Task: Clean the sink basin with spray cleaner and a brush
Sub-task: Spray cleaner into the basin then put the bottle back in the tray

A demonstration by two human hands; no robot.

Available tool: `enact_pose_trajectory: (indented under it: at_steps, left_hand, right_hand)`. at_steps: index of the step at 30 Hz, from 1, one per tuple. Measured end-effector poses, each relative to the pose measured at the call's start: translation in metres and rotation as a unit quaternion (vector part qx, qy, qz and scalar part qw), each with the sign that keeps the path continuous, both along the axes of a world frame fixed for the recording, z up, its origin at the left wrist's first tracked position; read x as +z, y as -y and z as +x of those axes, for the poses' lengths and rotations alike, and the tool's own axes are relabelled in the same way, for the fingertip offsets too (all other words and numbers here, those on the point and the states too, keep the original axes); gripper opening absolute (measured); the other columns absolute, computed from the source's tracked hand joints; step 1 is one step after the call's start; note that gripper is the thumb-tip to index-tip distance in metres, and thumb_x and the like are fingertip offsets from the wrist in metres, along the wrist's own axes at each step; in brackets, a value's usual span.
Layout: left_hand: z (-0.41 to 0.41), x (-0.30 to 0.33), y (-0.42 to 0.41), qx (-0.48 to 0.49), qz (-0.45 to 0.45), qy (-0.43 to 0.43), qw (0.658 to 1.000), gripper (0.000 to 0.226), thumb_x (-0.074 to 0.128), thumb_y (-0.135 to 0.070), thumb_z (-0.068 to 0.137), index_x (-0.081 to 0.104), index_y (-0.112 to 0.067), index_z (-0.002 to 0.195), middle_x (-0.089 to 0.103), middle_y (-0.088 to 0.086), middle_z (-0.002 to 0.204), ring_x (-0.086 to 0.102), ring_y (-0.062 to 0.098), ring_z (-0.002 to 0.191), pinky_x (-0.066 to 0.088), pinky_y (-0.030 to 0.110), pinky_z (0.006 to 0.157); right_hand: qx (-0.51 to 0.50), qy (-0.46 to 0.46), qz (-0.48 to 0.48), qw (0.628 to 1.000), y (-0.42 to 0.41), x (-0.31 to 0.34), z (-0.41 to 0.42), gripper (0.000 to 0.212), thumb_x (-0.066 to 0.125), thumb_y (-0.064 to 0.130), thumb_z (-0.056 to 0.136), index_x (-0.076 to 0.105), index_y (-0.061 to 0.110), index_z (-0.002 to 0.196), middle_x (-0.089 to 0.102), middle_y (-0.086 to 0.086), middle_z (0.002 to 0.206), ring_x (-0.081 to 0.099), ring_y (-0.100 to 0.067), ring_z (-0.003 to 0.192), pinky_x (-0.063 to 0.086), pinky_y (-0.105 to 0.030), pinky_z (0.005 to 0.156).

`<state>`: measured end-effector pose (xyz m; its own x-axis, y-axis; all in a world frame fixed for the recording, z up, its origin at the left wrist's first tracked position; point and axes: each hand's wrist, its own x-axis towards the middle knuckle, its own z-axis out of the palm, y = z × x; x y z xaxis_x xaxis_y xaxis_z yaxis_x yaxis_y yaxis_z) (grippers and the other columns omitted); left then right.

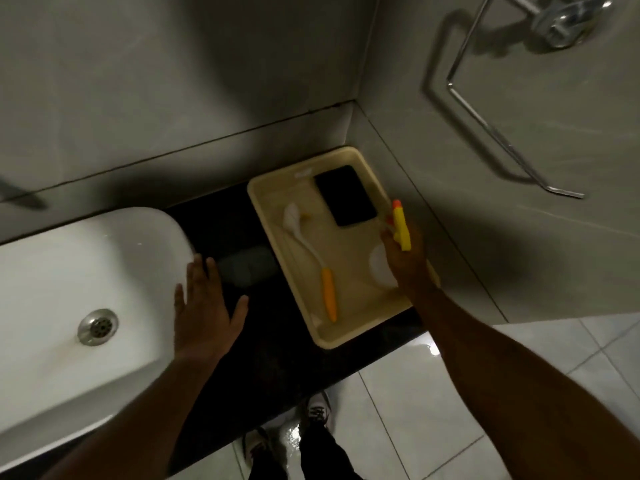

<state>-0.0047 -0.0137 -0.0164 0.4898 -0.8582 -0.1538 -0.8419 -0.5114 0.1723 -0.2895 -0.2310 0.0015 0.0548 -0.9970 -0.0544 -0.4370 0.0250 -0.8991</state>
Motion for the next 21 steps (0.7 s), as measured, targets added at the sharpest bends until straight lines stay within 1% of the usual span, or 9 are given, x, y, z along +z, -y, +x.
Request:
enact_pose_trajectory:
  at_steps: [4, 7, 9, 11, 13, 16, 17, 19, 21]
  left_hand:
    - [-0.015, -0.002, 0.017, -0.016, -0.003, -0.019, 1.000, 0.094, 0.043, -0.060, 0.096, -0.002, -0.010, 0.162, 0.000, 0.015, 0.171, 0.002, 0.029, 0.158, 0.006, 0.049, 0.125]
    - [-0.015, 0.007, 0.010, -0.010, 0.001, -0.018, 1.000, 0.096, 0.035, -0.064, 0.096, -0.013, -0.010, 0.160, -0.009, 0.010, 0.171, -0.008, 0.023, 0.158, -0.001, 0.048, 0.127]
    - [-0.012, 0.014, 0.003, -0.011, 0.002, -0.015, 1.000, 0.095, 0.026, -0.067, 0.097, -0.022, -0.012, 0.157, -0.017, 0.006, 0.170, -0.017, 0.018, 0.155, -0.007, 0.046, 0.127]
    - [-0.007, 0.023, -0.012, -0.005, -0.018, -0.021, 1.000, 0.092, 0.022, -0.069, 0.096, -0.024, -0.014, 0.155, -0.018, 0.005, 0.169, -0.019, 0.017, 0.154, -0.011, 0.045, 0.126]
    - [0.006, 0.034, -0.039, 0.019, -0.049, -0.011, 0.999, 0.092, 0.022, -0.067, 0.094, -0.008, -0.010, 0.160, -0.002, 0.009, 0.171, -0.003, 0.024, 0.157, -0.002, 0.048, 0.127]
    - [0.042, 0.045, -0.098, 0.090, -0.098, 0.019, 0.991, 0.087, 0.033, -0.062, 0.094, 0.026, -0.003, 0.158, 0.030, 0.017, 0.165, 0.028, 0.034, 0.153, 0.022, 0.057, 0.122]
    - [0.056, 0.047, -0.121, 0.130, -0.100, 0.024, 0.986, 0.086, 0.034, -0.062, 0.093, 0.030, -0.004, 0.157, 0.033, 0.017, 0.163, 0.030, 0.034, 0.152, 0.023, 0.059, 0.121]
    - [0.082, 0.048, -0.168, 0.209, -0.076, 0.031, 0.975, 0.090, 0.028, -0.065, 0.090, 0.027, -0.007, 0.159, 0.030, 0.016, 0.165, 0.025, 0.033, 0.154, 0.020, 0.060, 0.121]
    - [0.111, 0.045, -0.214, 0.266, -0.042, 0.041, 0.962, 0.093, 0.022, -0.068, 0.087, 0.020, -0.010, 0.161, 0.024, 0.014, 0.167, 0.018, 0.031, 0.156, 0.015, 0.062, 0.121]
  right_hand:
    - [0.057, -0.032, -0.040, 0.997, 0.005, 0.011, -0.010, 0.053, 0.067, -0.002, 0.088, 0.049, 0.001, 0.138, 0.061, -0.020, 0.129, 0.058, -0.032, 0.121, 0.049, -0.052, 0.101]
    - [0.132, -0.042, -0.104, 0.985, -0.013, 0.041, 0.008, 0.057, 0.070, -0.006, 0.081, 0.051, 0.015, 0.130, 0.063, -0.020, 0.123, 0.059, -0.035, 0.117, 0.049, -0.059, 0.097]
    - [0.182, -0.025, -0.129, 0.974, -0.028, 0.060, 0.025, 0.054, 0.067, -0.003, 0.077, 0.053, 0.017, 0.126, 0.064, -0.013, 0.117, 0.060, -0.030, 0.111, 0.051, -0.057, 0.094]
    - [0.240, -0.005, -0.119, 0.964, -0.045, 0.074, 0.049, 0.052, 0.061, 0.000, 0.075, 0.057, 0.005, 0.126, 0.065, -0.011, 0.113, 0.061, -0.024, 0.108, 0.052, -0.050, 0.095]
    - [0.298, 0.019, -0.102, 0.949, -0.066, 0.086, 0.082, 0.052, 0.060, -0.002, 0.074, 0.058, 0.002, 0.126, 0.067, -0.015, 0.112, 0.065, -0.029, 0.105, 0.054, -0.049, 0.093]
    - [0.403, 0.044, -0.066, 0.912, -0.106, 0.102, 0.135, 0.045, 0.060, -0.004, 0.070, 0.069, 0.020, 0.107, 0.073, -0.018, 0.103, 0.069, -0.036, 0.101, 0.055, -0.048, 0.091]
    - [0.434, 0.049, -0.048, 0.898, -0.120, 0.105, 0.152, 0.039, 0.060, -0.003, 0.069, 0.073, 0.019, 0.099, 0.074, -0.017, 0.097, 0.070, -0.034, 0.100, 0.055, -0.044, 0.092]
    - [0.455, 0.042, 0.004, 0.889, -0.153, 0.110, 0.185, 0.023, 0.061, 0.005, 0.066, 0.075, 0.006, 0.085, 0.076, -0.011, 0.086, 0.072, -0.028, 0.091, 0.055, -0.038, 0.088]
    - [0.440, 0.041, 0.080, 0.894, -0.186, 0.110, 0.212, 0.028, 0.064, 0.017, 0.060, 0.074, 0.001, 0.081, 0.075, -0.012, 0.077, 0.072, -0.026, 0.077, 0.056, -0.038, 0.078]
